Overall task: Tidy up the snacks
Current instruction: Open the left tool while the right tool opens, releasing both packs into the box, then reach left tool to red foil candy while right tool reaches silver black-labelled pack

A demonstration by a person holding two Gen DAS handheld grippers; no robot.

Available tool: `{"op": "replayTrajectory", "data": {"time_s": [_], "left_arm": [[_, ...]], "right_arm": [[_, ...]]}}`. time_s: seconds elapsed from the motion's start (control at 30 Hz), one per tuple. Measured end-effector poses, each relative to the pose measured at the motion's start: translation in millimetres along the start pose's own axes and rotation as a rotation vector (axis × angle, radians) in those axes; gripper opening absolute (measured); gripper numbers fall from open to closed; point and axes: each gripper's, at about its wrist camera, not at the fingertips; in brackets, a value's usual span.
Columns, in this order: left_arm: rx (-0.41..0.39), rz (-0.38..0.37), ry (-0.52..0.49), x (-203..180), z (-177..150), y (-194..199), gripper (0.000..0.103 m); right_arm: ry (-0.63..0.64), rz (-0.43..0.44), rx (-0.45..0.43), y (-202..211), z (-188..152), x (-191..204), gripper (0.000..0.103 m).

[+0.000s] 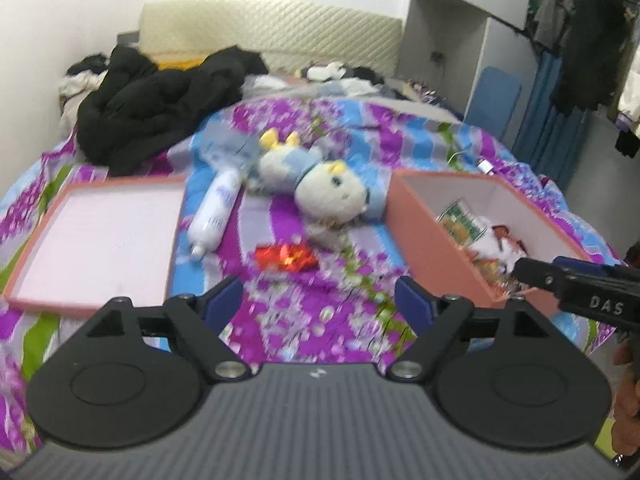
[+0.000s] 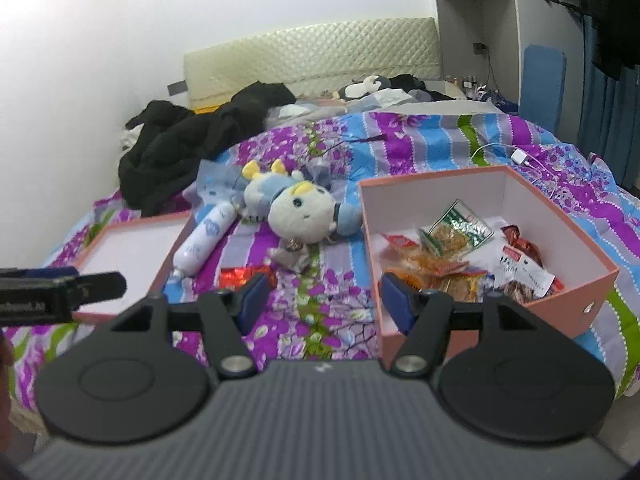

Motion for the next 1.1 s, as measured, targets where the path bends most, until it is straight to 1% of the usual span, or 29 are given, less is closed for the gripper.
{"op": "replayTrajectory", "data": {"time_s": [0.17,0.33,0.53,0.73,0.8,0.9,1.03,1.1], "left_arm": [[0.041,-0.002,0.019,12.5,-24.0,-8.0,0.087],[0.067,0.001,0.039,18.7,-34.1,-21.3,0.087],[0.082,0.008,0.056,29.5,-31.2,-39.4,0.087],[0.109,0.028,0.079,41.5,-26.2,-66.6,0.087],[0.119,0.029,0.088,46.0,-24.5,-76.4,0.087],[0.133,0.024,0.104,53.8,-24.4,-92.9,0.087],[0.137,0.054,0.114,62.8,-22.3,-116.6,0.087],[0.138,0.054,0.122,67.3,-20.7,-128.8,0.087]], "right_arm": [[0.035,-0.002,0.013,0.0,-25.4,12.9,0.065],[0.060,0.015,0.038,-9.9,-32.8,21.6,0.065],[0.110,-0.008,0.017,-20.5,-28.8,28.7,0.065],[0.139,0.014,0.032,-39.7,-26.3,34.2,0.065],[0.164,0.018,0.033,-47.8,-25.7,37.9,0.065],[0.221,-0.009,0.023,-60.7,-27.1,45.4,0.065],[0.275,-0.030,0.019,-77.3,-29.5,53.7,0.064],[0.299,-0.030,0.018,-86.0,-31.0,58.3,0.065]]}}
Point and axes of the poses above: each gripper's, at about its wrist camera, not at the fingertips, and y roughly against the way its jaws point, x to its left, z to its top, and after that the axes turned 5 degrees about z, right-handed
